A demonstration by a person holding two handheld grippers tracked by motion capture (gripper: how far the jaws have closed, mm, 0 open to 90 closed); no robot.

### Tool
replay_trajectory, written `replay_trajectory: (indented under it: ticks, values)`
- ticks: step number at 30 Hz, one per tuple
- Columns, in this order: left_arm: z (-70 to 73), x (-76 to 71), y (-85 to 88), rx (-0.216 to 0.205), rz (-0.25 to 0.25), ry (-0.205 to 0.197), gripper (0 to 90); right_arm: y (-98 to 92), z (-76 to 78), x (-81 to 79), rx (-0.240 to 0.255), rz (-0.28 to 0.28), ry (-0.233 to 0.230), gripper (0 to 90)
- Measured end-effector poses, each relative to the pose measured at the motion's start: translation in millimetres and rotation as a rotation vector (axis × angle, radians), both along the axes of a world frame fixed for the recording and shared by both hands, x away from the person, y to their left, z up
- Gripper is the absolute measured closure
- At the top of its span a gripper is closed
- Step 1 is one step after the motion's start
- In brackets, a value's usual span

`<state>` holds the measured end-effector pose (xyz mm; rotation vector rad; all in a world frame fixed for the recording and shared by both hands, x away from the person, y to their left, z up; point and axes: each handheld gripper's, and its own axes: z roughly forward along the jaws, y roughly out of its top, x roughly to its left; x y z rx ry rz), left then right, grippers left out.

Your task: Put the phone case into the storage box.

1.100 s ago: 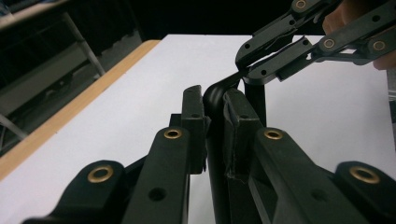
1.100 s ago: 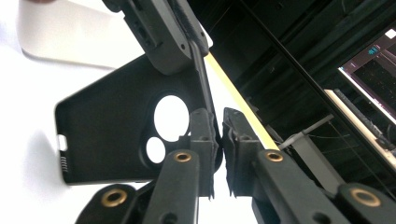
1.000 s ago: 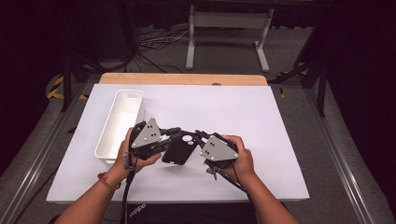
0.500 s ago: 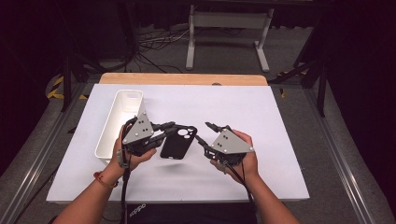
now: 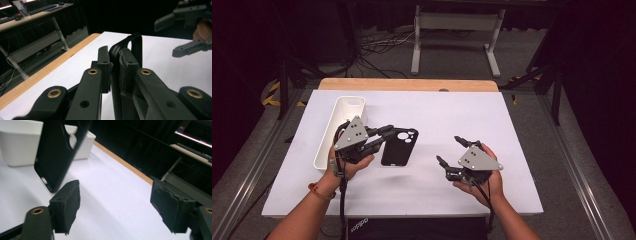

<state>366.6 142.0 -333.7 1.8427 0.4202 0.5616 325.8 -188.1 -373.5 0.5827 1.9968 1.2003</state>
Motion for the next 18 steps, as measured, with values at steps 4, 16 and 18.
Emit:
replay_trajectory:
  ticks: [4,16,18]
  values:
    - [2.1,0.6,3.3,-0.027,0.004,0.006,81.4,-11.2,-12.1,-1.5,0.008,-0.019,0.018,20.7]
    - [9.9,1.3,15.4,-0.06,0.023,-0.006,81.4,-27.0,-30.1,-10.0,0.011,-0.031,-0.01,16.2]
    - [11.3,1.4,17.8,-0.07,0.032,-0.016,81.4,-27.8,-32.3,-10.6,0.007,-0.033,-0.012,16.2]
